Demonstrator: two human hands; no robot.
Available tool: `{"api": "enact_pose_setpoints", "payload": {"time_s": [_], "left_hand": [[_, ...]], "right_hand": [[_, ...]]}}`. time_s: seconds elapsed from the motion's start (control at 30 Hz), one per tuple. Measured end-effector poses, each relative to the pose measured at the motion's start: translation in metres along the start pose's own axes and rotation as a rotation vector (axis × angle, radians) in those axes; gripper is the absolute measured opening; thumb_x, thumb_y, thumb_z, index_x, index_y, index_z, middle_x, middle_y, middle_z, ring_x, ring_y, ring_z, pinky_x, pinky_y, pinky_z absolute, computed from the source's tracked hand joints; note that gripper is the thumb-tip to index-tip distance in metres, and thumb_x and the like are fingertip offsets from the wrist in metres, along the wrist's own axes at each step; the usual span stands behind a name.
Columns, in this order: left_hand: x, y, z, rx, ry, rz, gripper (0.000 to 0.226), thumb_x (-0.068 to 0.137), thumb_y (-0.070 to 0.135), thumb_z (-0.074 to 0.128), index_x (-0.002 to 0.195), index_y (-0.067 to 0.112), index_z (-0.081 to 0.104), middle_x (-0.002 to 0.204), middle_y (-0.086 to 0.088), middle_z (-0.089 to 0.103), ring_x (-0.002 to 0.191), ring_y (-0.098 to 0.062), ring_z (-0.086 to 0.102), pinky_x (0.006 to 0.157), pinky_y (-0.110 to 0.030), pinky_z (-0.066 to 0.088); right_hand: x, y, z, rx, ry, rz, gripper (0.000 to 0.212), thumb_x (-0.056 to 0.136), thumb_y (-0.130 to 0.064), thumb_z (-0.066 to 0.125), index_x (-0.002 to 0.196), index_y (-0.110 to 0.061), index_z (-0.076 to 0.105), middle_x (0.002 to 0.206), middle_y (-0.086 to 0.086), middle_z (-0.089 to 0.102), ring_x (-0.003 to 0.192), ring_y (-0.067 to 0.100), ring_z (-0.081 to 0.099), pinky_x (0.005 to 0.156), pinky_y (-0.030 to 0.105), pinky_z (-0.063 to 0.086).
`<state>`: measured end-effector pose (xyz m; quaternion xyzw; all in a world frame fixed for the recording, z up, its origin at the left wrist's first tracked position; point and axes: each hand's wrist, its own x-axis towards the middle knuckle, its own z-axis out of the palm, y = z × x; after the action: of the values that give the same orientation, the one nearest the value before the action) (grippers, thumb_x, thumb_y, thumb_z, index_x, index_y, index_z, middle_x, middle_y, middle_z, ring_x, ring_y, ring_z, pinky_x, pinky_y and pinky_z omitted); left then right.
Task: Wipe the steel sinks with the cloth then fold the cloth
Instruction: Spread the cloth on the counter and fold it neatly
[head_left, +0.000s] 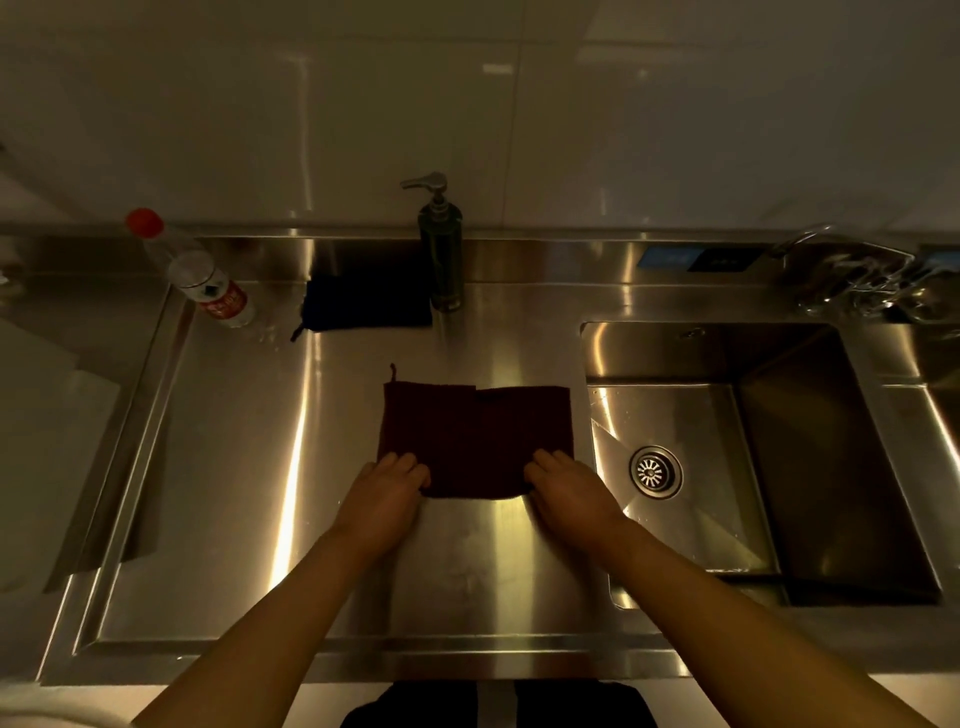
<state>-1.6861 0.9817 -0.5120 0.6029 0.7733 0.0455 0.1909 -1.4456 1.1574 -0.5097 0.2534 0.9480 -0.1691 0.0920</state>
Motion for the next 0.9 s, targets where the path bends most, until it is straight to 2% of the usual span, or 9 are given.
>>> {"api": "enact_pose_setpoints", "payload": {"time_s": [0.17, 0.3, 0.4, 0.5, 0.6, 0.73, 0.8, 0.9], "left_hand": [[-0.031, -0.009, 0.007, -0.009, 0.083, -0.019, 0.036, 0.072, -0.001, 0.077, 0.101, 0.02, 0.072, 0.1, -0.001, 0.065, 0.09, -0.028, 0.066, 0.084, -0.042, 0.051], [-0.042, -0.002, 0.013, 0.006, 0.14, -0.056, 0.038, 0.072, -0.001, 0.079, 0.104, 0.017, 0.075, 0.106, -0.003, 0.067, 0.099, -0.029, 0.067, 0.092, -0.046, 0.052], [-0.048, 0.014, 0.019, 0.014, 0.165, 0.01, 0.036, 0.076, 0.009, 0.083, 0.109, 0.02, 0.075, 0.11, -0.002, 0.068, 0.102, -0.027, 0.067, 0.093, -0.046, 0.053], [-0.055, 0.034, 0.026, -0.036, 0.154, 0.09, 0.031, 0.085, 0.023, 0.078, 0.115, 0.025, 0.071, 0.117, 0.002, 0.064, 0.107, -0.021, 0.062, 0.093, -0.041, 0.052], [-0.054, 0.064, 0.032, -0.064, 0.096, 0.157, 0.034, 0.088, 0.035, 0.073, 0.121, 0.027, 0.068, 0.123, 0.003, 0.061, 0.113, -0.021, 0.059, 0.097, -0.039, 0.049], [-0.041, 0.107, 0.042, -0.037, -0.044, 0.207, 0.05, 0.093, 0.049, 0.06, 0.138, 0.028, 0.056, 0.138, 0.002, 0.052, 0.126, -0.021, 0.048, 0.108, -0.041, 0.04], [-0.033, 0.122, 0.046, 0.044, -0.089, 0.224, 0.051, 0.095, 0.044, 0.061, 0.142, 0.024, 0.053, 0.14, -0.002, 0.05, 0.129, -0.024, 0.046, 0.108, -0.044, 0.039], [-0.028, 0.131, 0.051, 0.176, -0.133, 0.206, 0.05, 0.094, 0.022, 0.061, 0.143, 0.018, 0.051, 0.142, -0.007, 0.047, 0.13, -0.029, 0.045, 0.103, -0.046, 0.039]], "right_hand": [[-0.044, -0.027, 0.025, 0.142, -0.048, 0.011, 0.026, 0.095, -0.028, 0.054, 0.119, -0.02, 0.059, 0.119, 0.001, 0.057, 0.105, 0.021, 0.058, 0.081, 0.035, 0.051], [-0.064, -0.05, 0.035, 0.294, -0.069, -0.005, 0.02, 0.095, -0.032, 0.054, 0.111, -0.025, 0.063, 0.111, -0.003, 0.058, 0.097, 0.017, 0.061, 0.076, 0.026, 0.047], [-0.057, -0.039, 0.025, 0.344, -0.029, 0.031, 0.021, 0.094, -0.031, 0.058, 0.111, -0.022, 0.064, 0.111, -0.002, 0.056, 0.096, 0.019, 0.061, 0.076, 0.029, 0.049], [-0.038, -0.012, 0.005, 0.317, 0.093, 0.076, 0.028, 0.093, -0.021, 0.062, 0.12, -0.017, 0.064, 0.122, 0.003, 0.054, 0.107, 0.019, 0.055, 0.088, 0.033, 0.05], [-0.014, 0.015, -0.017, 0.276, 0.199, 0.175, 0.029, 0.092, -0.016, 0.063, 0.121, -0.015, 0.065, 0.122, 0.006, 0.054, 0.11, 0.022, 0.053, 0.092, 0.033, 0.048], [0.002, 0.031, -0.027, 0.243, 0.085, 0.264, 0.024, 0.095, -0.015, 0.062, 0.119, -0.011, 0.061, 0.118, 0.009, 0.057, 0.108, 0.027, 0.057, 0.089, 0.037, 0.051], [0.002, 0.031, -0.026, 0.234, 0.023, 0.238, 0.024, 0.094, -0.011, 0.061, 0.118, -0.011, 0.06, 0.116, 0.01, 0.058, 0.106, 0.028, 0.059, 0.088, 0.039, 0.051], [-0.001, 0.03, -0.024, 0.269, 0.017, 0.258, 0.022, 0.093, -0.01, 0.061, 0.115, -0.01, 0.062, 0.114, 0.012, 0.062, 0.104, 0.029, 0.061, 0.088, 0.038, 0.05]]}}
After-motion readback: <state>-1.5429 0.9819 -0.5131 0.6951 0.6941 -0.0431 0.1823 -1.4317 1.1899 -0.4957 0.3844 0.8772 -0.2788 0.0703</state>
